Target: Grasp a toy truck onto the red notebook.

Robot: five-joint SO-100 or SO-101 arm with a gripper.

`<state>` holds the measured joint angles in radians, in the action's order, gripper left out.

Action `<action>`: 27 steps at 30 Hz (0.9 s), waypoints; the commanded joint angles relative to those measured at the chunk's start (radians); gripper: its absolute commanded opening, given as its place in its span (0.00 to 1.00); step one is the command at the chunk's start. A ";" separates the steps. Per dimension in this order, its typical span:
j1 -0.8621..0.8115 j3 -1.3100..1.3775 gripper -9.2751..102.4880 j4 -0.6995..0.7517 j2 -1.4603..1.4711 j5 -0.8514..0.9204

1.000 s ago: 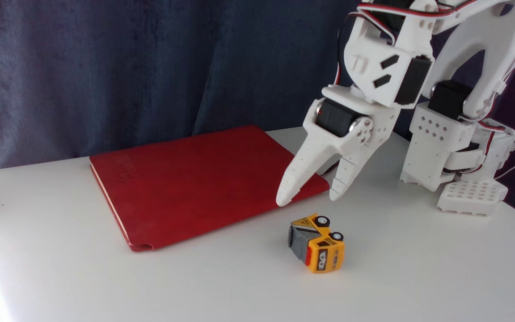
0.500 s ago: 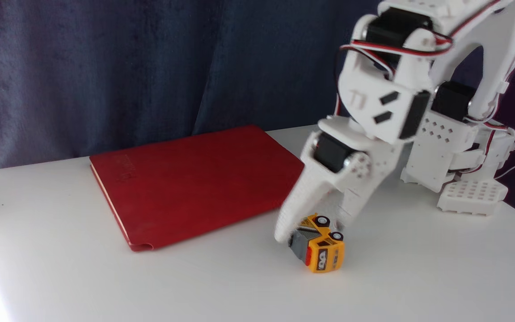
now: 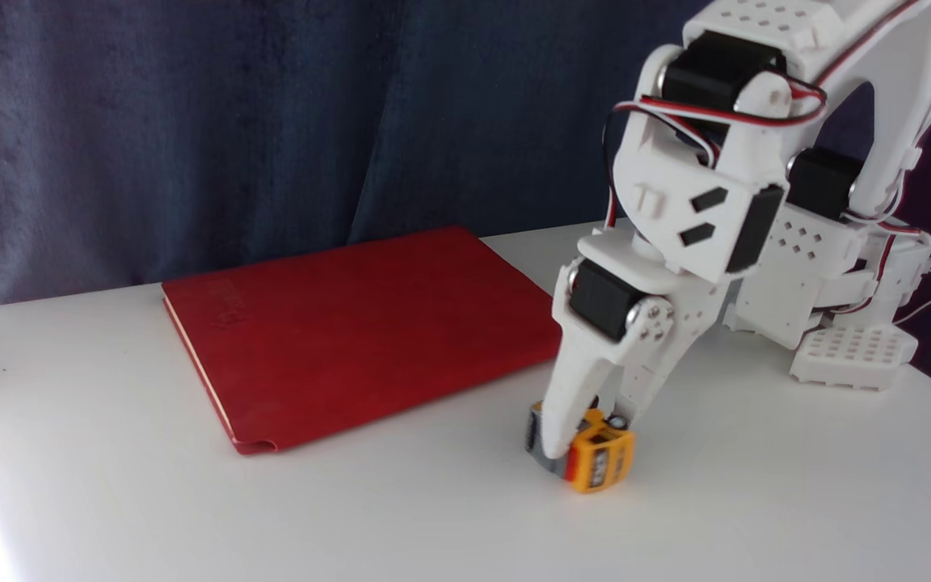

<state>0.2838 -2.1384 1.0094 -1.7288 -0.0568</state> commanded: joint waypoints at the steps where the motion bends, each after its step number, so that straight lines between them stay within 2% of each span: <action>1: 0.005 -0.003 0.22 -0.008 -0.006 -0.002; 9: 0.005 -0.051 0.21 -0.014 -0.043 0.015; 18: -0.003 -0.046 0.13 0.029 -0.078 0.095; 22: -0.066 -0.017 0.12 0.143 -0.229 0.163; 27: -0.176 0.040 0.12 0.354 -0.488 0.307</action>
<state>0.1626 -2.1583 1.2763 -2.1123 0.1994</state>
